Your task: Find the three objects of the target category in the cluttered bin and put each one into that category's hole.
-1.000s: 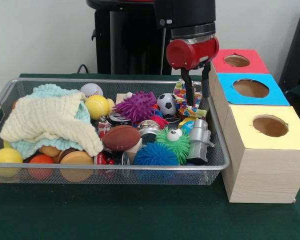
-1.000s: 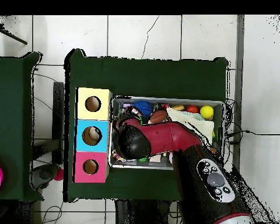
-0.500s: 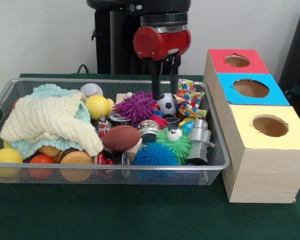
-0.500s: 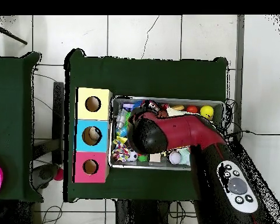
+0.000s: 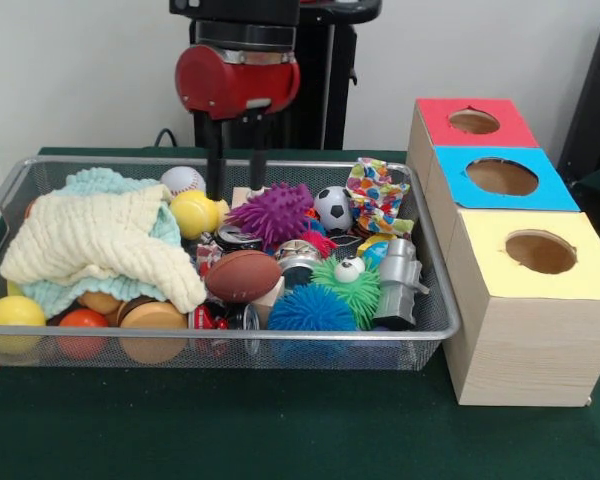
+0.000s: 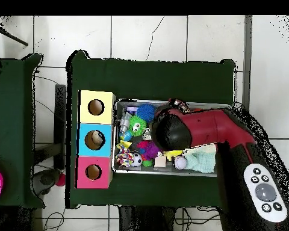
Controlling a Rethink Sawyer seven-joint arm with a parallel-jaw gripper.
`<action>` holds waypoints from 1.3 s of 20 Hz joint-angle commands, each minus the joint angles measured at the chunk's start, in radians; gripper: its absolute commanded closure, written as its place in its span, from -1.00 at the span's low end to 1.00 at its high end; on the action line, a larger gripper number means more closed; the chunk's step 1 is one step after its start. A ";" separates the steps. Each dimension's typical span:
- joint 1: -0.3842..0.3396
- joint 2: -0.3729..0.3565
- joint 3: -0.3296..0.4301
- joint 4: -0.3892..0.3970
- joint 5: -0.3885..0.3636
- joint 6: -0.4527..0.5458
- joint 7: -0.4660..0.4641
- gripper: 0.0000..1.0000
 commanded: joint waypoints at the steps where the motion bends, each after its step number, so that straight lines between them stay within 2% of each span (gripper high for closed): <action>1: -0.005 0.053 0.046 -0.100 -0.143 0.153 -0.313 -1.00; 6: 0.017 0.053 0.023 -0.110 -0.204 0.196 -0.292 -1.00; 14: 0.091 0.057 -0.053 -0.145 -0.303 0.246 -0.166 -1.00; 18: 0.137 0.053 -0.097 -0.150 -0.328 0.297 -0.124 -1.00; 20: 0.171 0.053 -0.125 -0.160 -0.354 0.365 -0.130 -1.00; 23: 0.205 0.060 -0.165 -0.175 -0.359 0.411 -0.065 -1.00; 26: 0.203 0.075 -0.176 -0.173 -0.333 0.387 -0.002 -1.00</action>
